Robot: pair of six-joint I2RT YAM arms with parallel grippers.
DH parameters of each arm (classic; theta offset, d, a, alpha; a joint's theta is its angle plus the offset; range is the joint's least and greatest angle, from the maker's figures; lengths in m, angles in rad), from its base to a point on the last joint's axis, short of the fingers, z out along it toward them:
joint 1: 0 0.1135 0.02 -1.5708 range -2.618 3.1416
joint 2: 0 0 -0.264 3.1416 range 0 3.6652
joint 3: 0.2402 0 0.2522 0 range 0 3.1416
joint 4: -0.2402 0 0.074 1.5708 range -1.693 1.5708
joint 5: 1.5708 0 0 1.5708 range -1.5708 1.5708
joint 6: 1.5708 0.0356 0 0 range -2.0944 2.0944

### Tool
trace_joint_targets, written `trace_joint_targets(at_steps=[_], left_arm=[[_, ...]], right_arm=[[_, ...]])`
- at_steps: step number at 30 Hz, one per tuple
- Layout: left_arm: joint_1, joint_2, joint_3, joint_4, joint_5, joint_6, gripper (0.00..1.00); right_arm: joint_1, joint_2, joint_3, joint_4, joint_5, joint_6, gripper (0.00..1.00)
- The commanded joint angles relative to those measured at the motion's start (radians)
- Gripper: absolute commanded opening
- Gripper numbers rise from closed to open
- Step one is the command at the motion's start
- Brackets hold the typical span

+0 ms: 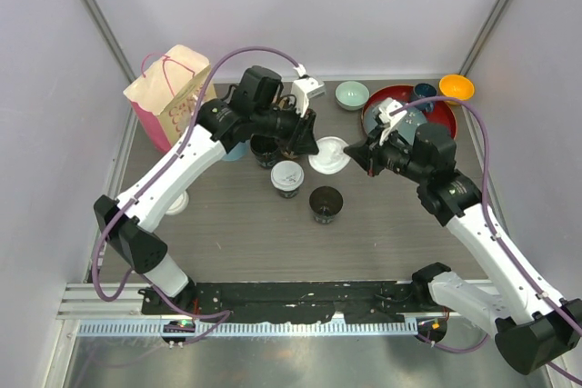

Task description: Pack the takeout coffee

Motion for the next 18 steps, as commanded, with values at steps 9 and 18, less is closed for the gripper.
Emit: trace_joint_targets(at_steps=[9,18], left_arm=[[-0.008,-0.059,-0.056,-0.003,-0.011,0.098,0.0],[-0.067,-0.152,-0.096,-0.233,-0.385,0.604,0.0]], right_arm=[[0.004,0.014,0.061,-0.02,-0.013,0.016,0.64],[0.005,-0.024,0.232,-0.297,-0.038,0.128,0.85]])
